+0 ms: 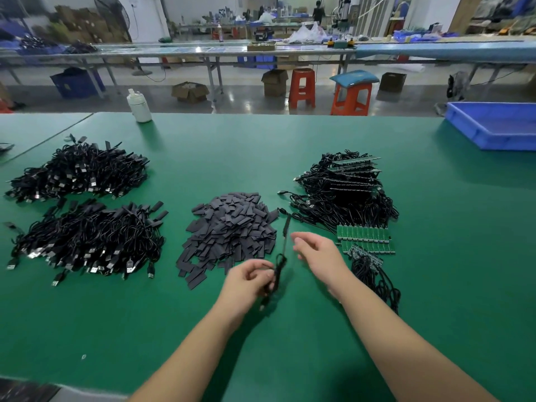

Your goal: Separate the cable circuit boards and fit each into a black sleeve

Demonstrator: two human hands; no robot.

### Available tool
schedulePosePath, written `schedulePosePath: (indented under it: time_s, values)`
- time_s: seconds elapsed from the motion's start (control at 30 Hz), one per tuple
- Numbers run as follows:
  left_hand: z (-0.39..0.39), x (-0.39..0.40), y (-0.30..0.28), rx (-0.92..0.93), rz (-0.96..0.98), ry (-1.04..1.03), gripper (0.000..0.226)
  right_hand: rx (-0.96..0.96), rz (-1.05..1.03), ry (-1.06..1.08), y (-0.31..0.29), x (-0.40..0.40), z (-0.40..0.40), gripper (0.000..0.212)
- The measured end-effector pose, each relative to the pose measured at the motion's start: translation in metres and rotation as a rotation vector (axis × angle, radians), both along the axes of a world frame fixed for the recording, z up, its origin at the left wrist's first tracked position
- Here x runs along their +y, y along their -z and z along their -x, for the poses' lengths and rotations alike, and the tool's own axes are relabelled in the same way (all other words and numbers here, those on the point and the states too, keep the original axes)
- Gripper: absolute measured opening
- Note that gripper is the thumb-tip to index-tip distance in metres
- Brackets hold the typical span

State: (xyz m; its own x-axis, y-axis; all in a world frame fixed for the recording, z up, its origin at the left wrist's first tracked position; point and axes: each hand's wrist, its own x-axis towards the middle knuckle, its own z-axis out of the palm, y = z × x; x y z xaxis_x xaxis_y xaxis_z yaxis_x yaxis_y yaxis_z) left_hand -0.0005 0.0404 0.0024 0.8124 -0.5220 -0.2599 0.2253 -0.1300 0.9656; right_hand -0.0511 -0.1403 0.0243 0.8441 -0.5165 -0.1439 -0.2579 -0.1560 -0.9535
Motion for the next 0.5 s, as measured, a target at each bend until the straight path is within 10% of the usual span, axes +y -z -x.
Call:
schedulePosePath:
  time_s: [0.2,0.5]
  values:
    - [-0.103,0.08,-0.027,-0.566,-0.446,-0.326,0.013,0.349,0.795,0.123,0.002,-0.073,0.027,0.026]
    - [-0.189,0.188,0.0,-0.551,-1.004,-0.648,0.029,0.637,0.845,0.019,0.026,-0.105,0.044,0.038]
